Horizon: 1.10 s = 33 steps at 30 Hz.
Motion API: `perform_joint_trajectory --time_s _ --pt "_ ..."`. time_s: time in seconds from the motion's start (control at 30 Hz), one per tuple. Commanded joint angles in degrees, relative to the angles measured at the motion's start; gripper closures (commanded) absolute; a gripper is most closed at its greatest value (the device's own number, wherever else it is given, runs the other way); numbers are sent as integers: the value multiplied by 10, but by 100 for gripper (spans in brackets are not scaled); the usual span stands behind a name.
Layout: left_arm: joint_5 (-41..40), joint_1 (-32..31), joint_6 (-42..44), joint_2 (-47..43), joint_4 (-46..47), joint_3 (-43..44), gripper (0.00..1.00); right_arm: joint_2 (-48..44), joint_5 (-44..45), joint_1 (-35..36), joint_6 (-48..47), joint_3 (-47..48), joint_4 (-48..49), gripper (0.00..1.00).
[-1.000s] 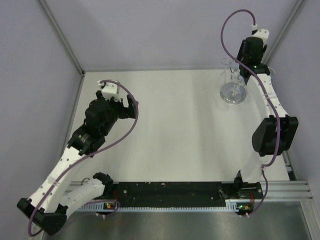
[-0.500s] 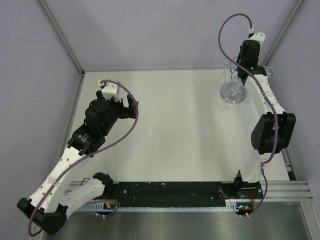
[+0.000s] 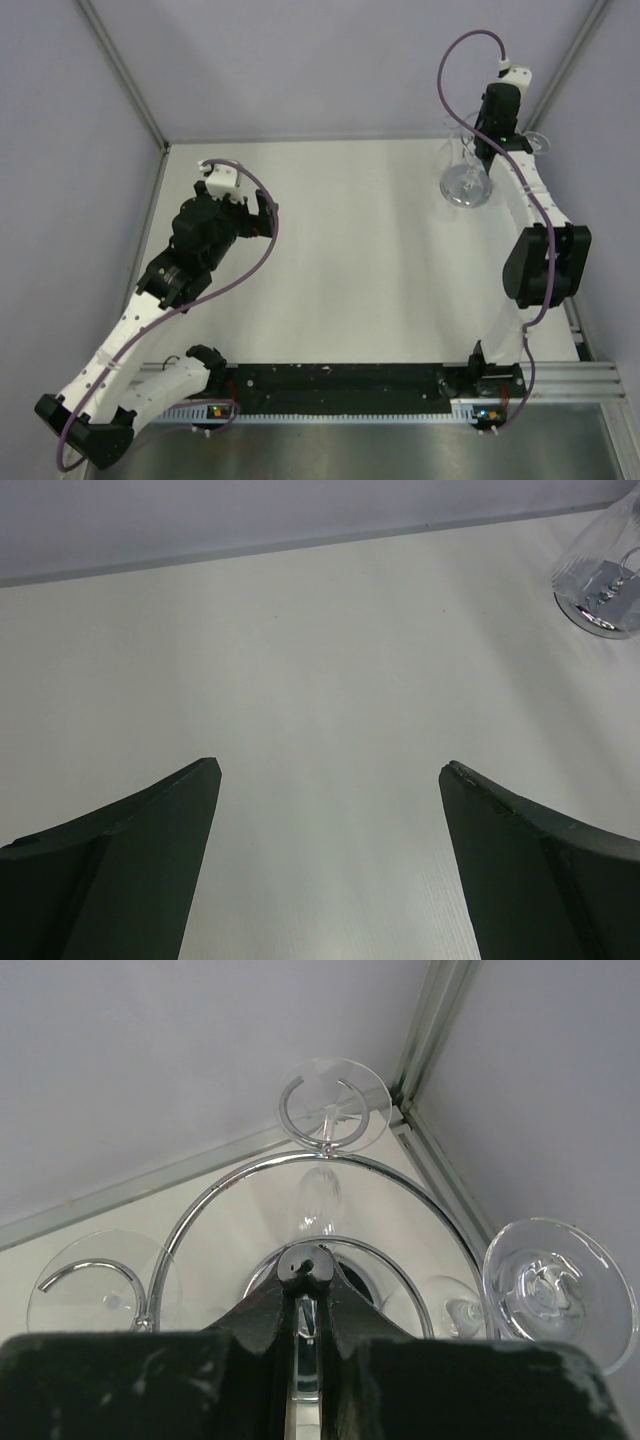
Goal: Take the wine glass off the wine glass rack
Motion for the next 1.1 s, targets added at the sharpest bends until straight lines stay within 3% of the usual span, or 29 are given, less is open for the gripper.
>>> perform_joint_trajectory --time_s 0.0,0.33,1.07 --pt "9 -1 3 -1 29 -2 3 -10 11 -2 -9 -3 32 100" --pt "12 -1 3 -4 29 -2 3 -42 12 -1 -32 -56 117 100" --pt "21 -1 -2 -9 28 -2 3 -111 -24 46 -22 -76 105 100"
